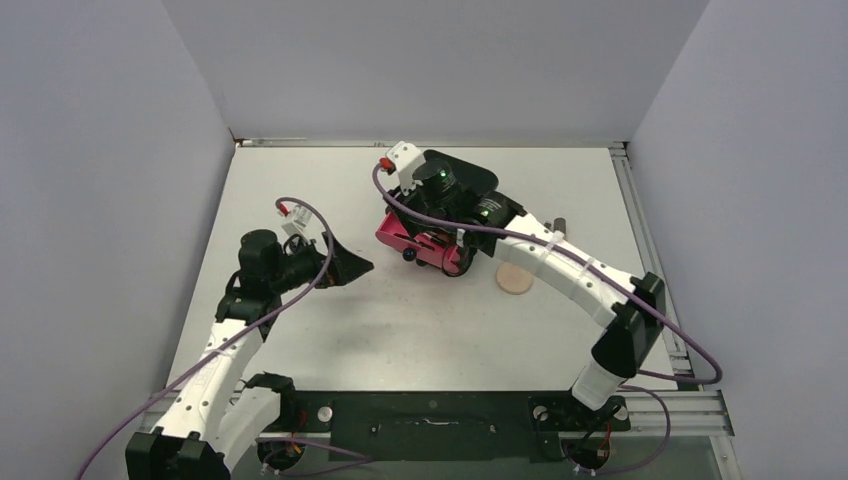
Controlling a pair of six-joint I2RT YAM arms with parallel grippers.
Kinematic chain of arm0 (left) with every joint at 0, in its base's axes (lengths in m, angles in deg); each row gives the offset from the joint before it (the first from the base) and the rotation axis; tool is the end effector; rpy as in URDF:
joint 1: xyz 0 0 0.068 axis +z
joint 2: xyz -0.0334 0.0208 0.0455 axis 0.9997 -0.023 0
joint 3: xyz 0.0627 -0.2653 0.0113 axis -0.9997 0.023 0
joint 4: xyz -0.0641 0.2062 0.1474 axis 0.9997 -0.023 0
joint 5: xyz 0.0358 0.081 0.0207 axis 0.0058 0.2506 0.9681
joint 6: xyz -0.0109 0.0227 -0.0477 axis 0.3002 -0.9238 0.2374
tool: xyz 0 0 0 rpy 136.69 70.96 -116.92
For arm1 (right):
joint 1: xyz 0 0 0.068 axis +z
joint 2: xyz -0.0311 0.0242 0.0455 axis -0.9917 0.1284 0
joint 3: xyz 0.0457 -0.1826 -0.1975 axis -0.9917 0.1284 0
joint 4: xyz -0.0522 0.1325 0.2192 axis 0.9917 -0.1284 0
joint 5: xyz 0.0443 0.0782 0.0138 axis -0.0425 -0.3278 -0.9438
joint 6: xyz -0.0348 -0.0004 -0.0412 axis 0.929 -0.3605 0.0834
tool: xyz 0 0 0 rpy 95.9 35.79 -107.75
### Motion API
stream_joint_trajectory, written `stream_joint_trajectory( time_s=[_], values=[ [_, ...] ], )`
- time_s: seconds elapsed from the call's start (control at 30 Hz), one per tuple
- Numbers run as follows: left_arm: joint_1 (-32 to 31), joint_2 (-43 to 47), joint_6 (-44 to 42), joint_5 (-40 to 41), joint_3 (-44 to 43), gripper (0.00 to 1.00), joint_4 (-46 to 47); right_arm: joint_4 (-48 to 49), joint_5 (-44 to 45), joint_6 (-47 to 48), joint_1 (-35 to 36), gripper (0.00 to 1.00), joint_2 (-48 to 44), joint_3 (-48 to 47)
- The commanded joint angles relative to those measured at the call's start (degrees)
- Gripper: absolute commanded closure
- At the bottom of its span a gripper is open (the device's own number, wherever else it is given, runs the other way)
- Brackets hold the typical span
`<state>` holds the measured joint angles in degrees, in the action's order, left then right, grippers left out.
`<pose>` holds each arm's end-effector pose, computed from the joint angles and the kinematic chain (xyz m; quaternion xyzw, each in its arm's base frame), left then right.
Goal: Organize the makeup
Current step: Place the makeup in the drawer, then close the drawer in the storage box.
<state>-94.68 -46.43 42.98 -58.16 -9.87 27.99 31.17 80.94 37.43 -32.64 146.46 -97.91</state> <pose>0.1885 -0.0425 0.2691 -0.0126 0.8071 -0.4433 0.3899 0.2544 0.2977 0.3612 -0.3722 0.8116 0.1423 0.4272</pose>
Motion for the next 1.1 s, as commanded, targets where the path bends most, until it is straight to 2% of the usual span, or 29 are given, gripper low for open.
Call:
stream_joint_trajectory(
  time_s=[0.0, 0.13, 0.2, 0.27, 0.33, 0.43, 0.53, 0.83, 1.07],
  values=[
    [-6.07, -0.94, -0.50, 5.27, -2.32, 0.04, 1.24, 13.80, 4.96, -3.39, -1.01, 0.41, -10.88, 4.18],
    [-10.49, -4.29, 1.85, 11.32, -3.05, 0.01, 1.67, 20.16, 12.45, -6.76, -4.40, 0.24, -15.62, 9.23],
    [-11.68, -6.26, 3.55, 11.59, -2.75, 0.00, 3.75, 20.56, 15.06, -8.33, -6.69, 0.20, -16.23, 10.07],
    [-12.70, -7.55, 4.32, 11.85, -2.72, 0.05, 5.37, 18.83, 14.58, -13.10, -11.51, 0.14, -16.16, 10.03],
    [-13.33, -8.18, 4.73, 12.56, -3.07, 0.06, 6.09, 17.81, 8.03, -18.26, -18.02, 0.10, -15.72, 10.10],
    [-14.96, -9.99, 6.45, 12.68, -3.94, 0.06, 7.65, 16.75, -8.51, -27.31, -28.60, 0.08, -13.68, 10.03],
    [-16.83, -12.67, 7.07, 12.91, -5.32, 0.09, 10.55, 16.88, -21.57, -34.50, -35.62, 0.06, -10.05, 9.70],
    [-19.14, -16.99, 7.08, 13.68, -7.03, 0.12, 12.28, 20.41, -27.52, -38.49, -40.10, 0.03, -4.76, 8.08],
    [-20.88, -23.01, 4.50, 12.55, -11.04, 0.22, 11.35, 19.74, -29.06, -41.10, -40.15, 0.06, 3.54, 1.71]
  ],
)
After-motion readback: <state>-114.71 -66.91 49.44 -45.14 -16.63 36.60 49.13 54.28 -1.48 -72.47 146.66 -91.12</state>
